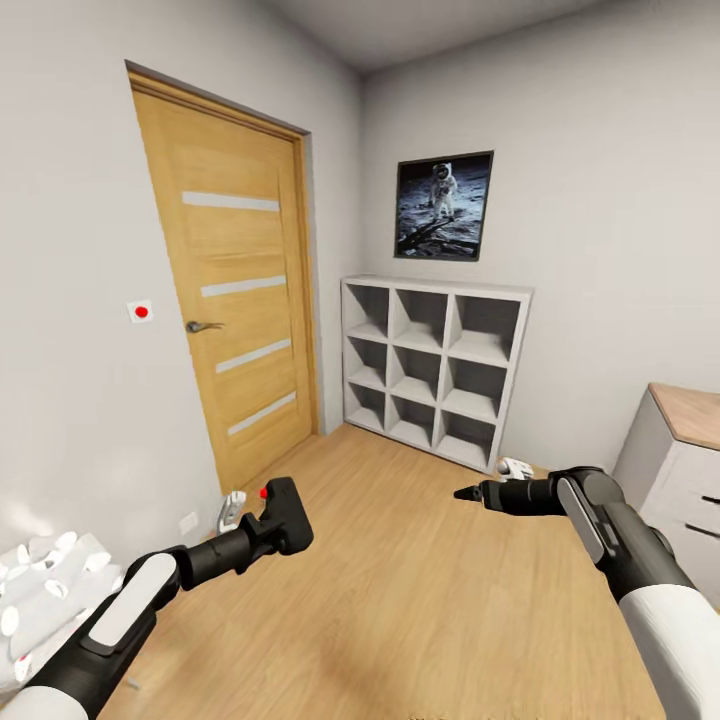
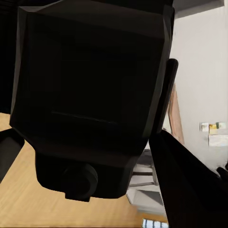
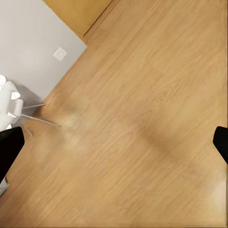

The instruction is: Attach the digital camera to the camera tripod in the bedroom.

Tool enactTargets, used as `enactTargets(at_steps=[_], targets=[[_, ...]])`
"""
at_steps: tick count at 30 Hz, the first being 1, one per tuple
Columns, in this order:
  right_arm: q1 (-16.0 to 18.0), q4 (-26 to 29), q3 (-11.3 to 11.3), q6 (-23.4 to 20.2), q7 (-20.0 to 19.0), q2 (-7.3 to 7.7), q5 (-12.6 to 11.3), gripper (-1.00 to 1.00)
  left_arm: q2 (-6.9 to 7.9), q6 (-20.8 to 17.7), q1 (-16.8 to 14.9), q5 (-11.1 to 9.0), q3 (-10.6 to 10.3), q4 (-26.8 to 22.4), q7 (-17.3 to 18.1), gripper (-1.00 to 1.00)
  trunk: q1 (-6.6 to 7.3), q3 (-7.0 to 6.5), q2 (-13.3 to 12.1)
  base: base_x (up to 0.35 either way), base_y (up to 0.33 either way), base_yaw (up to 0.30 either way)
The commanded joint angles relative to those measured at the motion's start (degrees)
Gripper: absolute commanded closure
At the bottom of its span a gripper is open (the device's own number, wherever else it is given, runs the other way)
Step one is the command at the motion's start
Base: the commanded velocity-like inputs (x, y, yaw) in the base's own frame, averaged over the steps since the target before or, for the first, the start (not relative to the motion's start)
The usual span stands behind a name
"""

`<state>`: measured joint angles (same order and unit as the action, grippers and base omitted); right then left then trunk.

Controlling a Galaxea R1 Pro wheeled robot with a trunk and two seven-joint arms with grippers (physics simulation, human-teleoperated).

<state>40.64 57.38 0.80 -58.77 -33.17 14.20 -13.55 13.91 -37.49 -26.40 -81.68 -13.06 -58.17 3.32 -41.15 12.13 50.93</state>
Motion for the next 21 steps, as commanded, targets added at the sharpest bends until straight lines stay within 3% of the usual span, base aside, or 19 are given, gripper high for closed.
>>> enactTargets(at_steps=[1, 13, 15, 18, 21], targets=[[0.1, 0.0, 0.1, -0.2, 0.0, 0.03, -0.1, -1.0, -0.01, 0.2, -0.1, -0.3, 0.0, 2.4, 0.4, 1.0, -0.01, 0.08, 0.1, 0.0, 0.0, -0.288], [0.1, 0.0, 0.1, -0.2, 0.7, 0.0, -0.1, -1.0, -0.51, 5.5, -0.1, 0.8, -0.7, 3.3, -0.8, 1.0, -0.01, 0.08, 0.1, 0.0, 0.0, -0.288], [0.1, 0.0, 0.2, -0.2, 0.7, 0.02, -0.1, -1.0, -0.48, 5.8, -0.1, 3.7, -1.0, 3.0, -3.5, 1.0, -0.01, 0.08, 0.1, 0.0, 0.0, -0.288], [0.1, 0.0, 0.2, -0.2, 0.8, 0.02, -0.1, -1.0, -0.59, 6.1, -0.1, 10.2, -1.3, 2.9, -8.4, 1.0, -0.01, 0.08, 0.1, 0.0, 0.0, -0.288], [0.1, 0.0, 0.2, -0.2, 0.8, -0.01, -0.1, -1.0, -0.67, 6.4, -0.1, 14.0, -1.3, 3.2, -11.7, 1.0, -0.01, 0.08, 0.1, 0.0, 0.0, -0.288]])
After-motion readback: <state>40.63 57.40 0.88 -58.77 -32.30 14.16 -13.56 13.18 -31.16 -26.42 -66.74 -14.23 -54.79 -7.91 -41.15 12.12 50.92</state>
